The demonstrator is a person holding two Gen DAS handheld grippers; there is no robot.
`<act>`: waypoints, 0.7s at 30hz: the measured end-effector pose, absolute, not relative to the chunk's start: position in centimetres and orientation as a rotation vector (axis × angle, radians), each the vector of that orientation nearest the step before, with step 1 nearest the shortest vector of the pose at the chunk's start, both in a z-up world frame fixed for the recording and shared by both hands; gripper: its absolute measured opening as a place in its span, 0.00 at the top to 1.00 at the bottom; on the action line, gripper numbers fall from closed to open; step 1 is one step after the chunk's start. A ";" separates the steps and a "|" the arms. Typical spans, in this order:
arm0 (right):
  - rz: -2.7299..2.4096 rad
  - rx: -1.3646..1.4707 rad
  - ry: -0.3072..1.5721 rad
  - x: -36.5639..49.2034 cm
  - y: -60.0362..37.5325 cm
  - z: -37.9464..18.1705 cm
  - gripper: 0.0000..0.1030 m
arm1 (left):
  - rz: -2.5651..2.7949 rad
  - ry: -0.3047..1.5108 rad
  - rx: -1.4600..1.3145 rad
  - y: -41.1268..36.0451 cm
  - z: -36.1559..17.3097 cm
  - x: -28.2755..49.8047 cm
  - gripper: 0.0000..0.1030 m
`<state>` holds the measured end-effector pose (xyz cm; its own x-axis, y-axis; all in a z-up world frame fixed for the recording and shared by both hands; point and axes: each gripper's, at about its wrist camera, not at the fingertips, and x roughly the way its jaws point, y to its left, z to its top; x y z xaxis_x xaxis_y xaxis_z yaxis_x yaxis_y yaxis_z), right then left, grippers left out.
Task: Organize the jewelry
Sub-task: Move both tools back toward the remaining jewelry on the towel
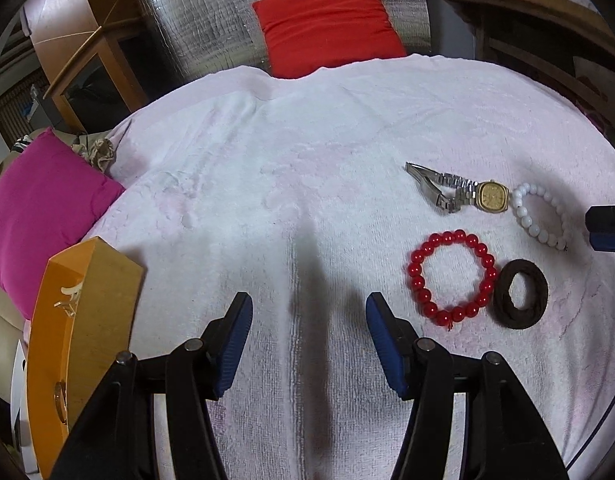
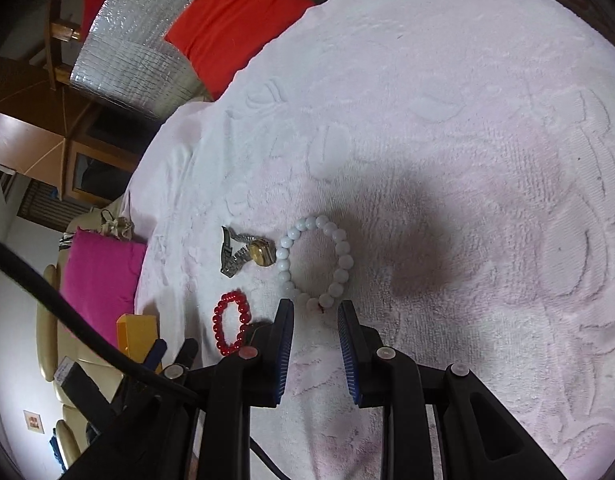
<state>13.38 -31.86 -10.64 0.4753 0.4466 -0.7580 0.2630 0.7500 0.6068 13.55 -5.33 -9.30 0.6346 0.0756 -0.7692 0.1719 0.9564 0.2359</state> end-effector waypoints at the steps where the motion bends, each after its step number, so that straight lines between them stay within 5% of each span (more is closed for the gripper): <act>1: 0.128 0.756 1.099 13.4 -31.9 -10.7 0.75 | -0.057 0.887 0.300 -5.4 -9.3 13.6 0.42; 21: 0.082 0.806 1.100 13.8 -33.4 -11.9 0.75 | -0.283 0.910 0.218 -8.7 -9.2 12.7 0.42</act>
